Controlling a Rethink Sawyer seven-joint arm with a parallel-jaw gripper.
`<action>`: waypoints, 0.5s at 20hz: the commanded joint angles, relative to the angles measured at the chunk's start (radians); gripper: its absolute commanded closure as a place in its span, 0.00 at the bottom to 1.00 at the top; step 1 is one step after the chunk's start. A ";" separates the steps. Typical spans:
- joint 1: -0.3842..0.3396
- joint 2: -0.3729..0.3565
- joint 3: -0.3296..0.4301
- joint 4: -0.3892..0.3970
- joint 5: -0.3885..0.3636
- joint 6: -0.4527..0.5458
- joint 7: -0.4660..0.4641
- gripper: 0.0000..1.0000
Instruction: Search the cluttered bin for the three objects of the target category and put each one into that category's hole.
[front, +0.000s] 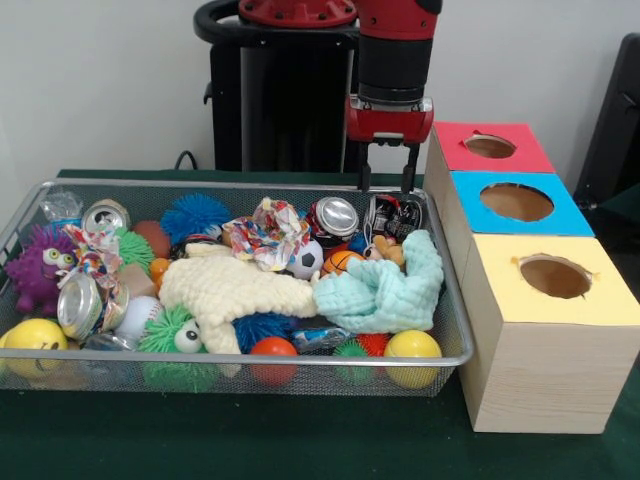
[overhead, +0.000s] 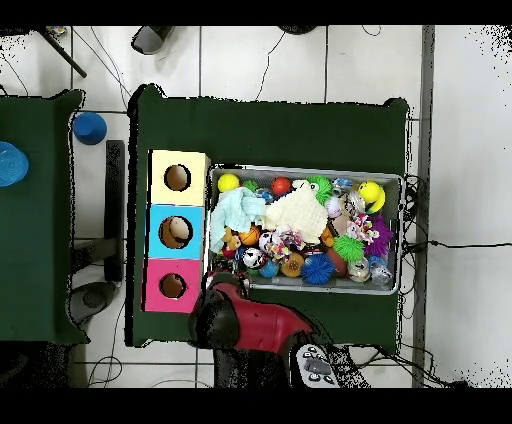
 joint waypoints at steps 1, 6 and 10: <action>-0.004 0.105 0.043 -0.115 0.001 -0.061 0.166 0.00; -0.002 0.153 0.032 -0.156 -0.005 -0.116 0.162 0.00; -0.005 0.168 0.030 -0.161 -0.004 -0.143 0.167 0.00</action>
